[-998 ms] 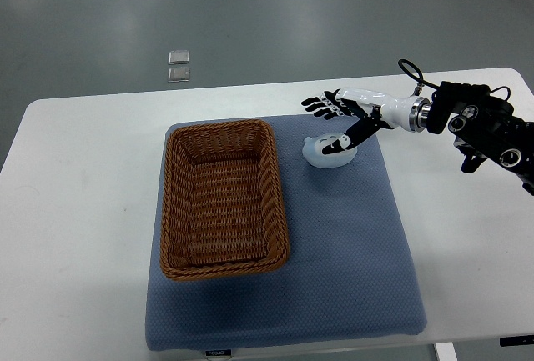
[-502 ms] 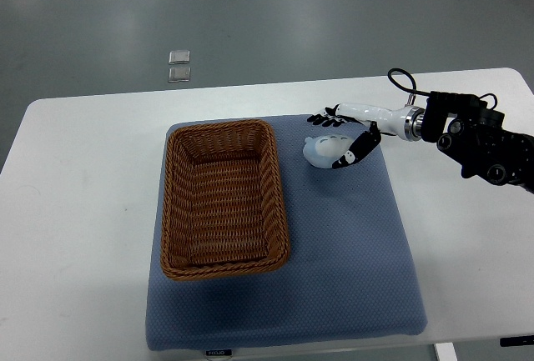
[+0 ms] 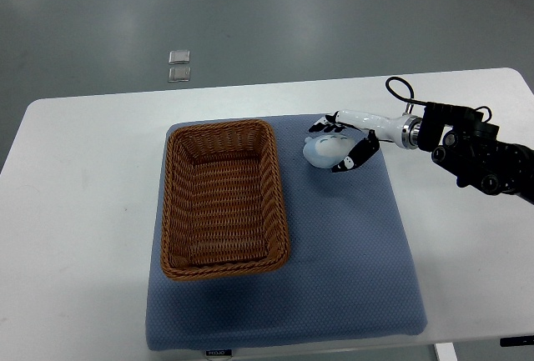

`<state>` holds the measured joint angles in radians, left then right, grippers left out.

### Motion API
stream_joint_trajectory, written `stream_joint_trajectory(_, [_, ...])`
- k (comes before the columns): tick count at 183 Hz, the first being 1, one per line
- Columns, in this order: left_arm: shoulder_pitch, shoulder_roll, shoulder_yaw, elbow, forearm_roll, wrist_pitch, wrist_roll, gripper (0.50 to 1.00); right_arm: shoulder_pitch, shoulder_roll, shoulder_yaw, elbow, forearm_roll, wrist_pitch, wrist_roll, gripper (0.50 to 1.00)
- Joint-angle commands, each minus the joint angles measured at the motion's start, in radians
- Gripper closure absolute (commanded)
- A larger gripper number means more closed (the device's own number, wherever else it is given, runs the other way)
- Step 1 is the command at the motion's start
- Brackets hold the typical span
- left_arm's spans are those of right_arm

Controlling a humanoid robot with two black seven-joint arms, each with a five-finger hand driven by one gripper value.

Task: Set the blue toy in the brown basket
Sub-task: 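Close the right hand's fingers around the plush toy, then lift the toy with the right hand and carry it over the basket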

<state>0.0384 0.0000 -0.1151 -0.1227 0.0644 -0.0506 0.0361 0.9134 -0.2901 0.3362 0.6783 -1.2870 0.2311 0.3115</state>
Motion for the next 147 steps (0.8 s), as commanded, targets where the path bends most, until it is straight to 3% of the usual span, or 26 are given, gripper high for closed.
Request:
stream_joint_trajectory(1, [0.000, 0.000, 0.000, 0.000, 0.000, 0.000, 0.001, 0.500, -0.001, 0.000, 0.000, -0.003, 0.000, -0.001, 0.000, 0.666])
stream_joint_trajectory(37, [0.000, 0.000, 0.000, 0.000, 0.000, 0.000, -0.001, 0.500, -0.004, 0.000, 0.001, -0.005, 0.000, -0.001, 0.000, 0.720])
stream_joint_trajectory(85, [0.000, 0.000, 0.000, 0.000, 0.000, 0.000, -0.001, 0.500, -0.001, -0.001, 0.011, -0.003, 0.017, 0.001, 0.032, 1.000])
stream_joint_trajectory(130, [0.000, 0.000, 0.000, 0.000, 0.000, 0.000, 0.001, 0.500, 0.007, -0.007, 0.027, -0.002, 0.023, -0.001, 0.087, 1.000])
stream_joint_trajectory(147, [0.000, 0.000, 0.000, 0.000, 0.000, 0.000, -0.001, 0.500, 0.019, -0.015, 0.027, 0.003, 0.054, 0.001, 0.139, 1.000])
